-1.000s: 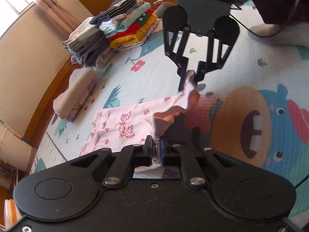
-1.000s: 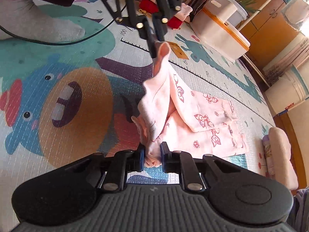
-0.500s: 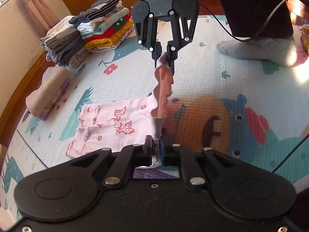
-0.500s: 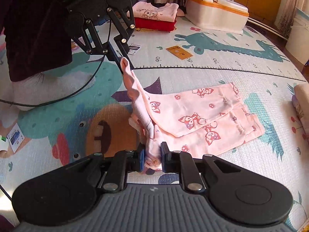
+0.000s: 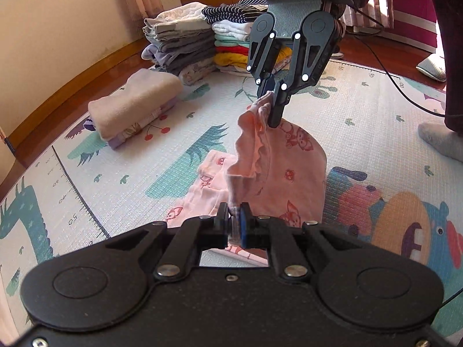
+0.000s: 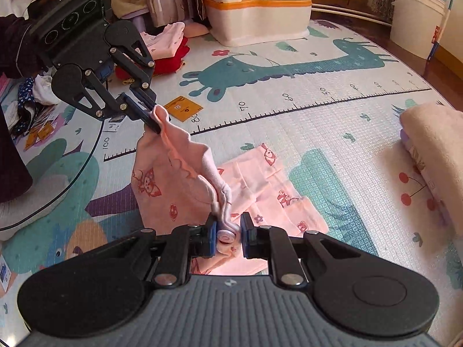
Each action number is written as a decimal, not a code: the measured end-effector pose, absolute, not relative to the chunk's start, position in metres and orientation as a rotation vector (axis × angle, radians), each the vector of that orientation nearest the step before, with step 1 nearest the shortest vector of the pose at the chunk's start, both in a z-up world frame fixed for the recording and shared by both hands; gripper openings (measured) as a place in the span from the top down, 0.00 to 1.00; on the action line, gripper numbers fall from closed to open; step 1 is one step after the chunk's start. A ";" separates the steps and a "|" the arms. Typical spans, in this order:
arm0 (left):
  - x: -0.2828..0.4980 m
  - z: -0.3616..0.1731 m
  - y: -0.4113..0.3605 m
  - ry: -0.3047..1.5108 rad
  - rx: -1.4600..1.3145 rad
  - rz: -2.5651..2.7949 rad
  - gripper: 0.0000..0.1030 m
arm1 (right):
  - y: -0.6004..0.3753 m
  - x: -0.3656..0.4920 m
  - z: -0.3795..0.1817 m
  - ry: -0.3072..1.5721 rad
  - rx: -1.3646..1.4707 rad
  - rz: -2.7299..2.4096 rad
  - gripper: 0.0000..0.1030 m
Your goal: Fold clothes
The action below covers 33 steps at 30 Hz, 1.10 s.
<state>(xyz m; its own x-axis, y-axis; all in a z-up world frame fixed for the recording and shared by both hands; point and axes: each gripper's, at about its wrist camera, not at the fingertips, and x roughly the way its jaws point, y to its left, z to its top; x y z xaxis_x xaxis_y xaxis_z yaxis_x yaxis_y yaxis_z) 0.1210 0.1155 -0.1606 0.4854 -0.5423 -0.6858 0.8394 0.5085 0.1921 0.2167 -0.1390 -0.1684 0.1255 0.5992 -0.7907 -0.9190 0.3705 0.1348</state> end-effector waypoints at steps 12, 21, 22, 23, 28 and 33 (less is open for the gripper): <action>0.199 -0.192 0.120 0.698 0.409 -0.852 0.93 | -0.142 0.287 -0.218 1.047 -0.271 1.045 0.83; 0.226 -0.214 0.121 0.766 0.305 -0.802 0.93 | -0.148 0.314 -0.247 1.112 -0.137 0.964 0.83; 0.229 -0.216 0.121 0.774 0.292 -0.791 0.93 | -0.149 0.317 -0.249 1.113 -0.121 0.947 0.82; 0.231 -0.219 0.121 0.782 0.278 -0.781 0.93 | -0.149 0.320 -0.251 1.113 -0.105 0.929 0.82; 0.245 -0.230 0.126 0.812 0.194 -0.635 0.86 | -0.161 0.329 -0.255 1.065 -0.080 0.780 0.61; 0.222 -0.216 0.137 0.739 0.112 -0.515 0.85 | -0.171 0.303 -0.237 0.907 -0.193 0.801 0.63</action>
<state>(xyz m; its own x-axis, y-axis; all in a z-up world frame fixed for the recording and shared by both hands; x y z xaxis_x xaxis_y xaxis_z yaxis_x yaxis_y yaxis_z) 0.2220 0.1375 -0.2157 0.6211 -0.4087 -0.6688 0.4860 0.8702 -0.0805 0.3032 -0.1710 -0.2373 0.3555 0.5378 -0.7645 -0.6921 0.7011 0.1714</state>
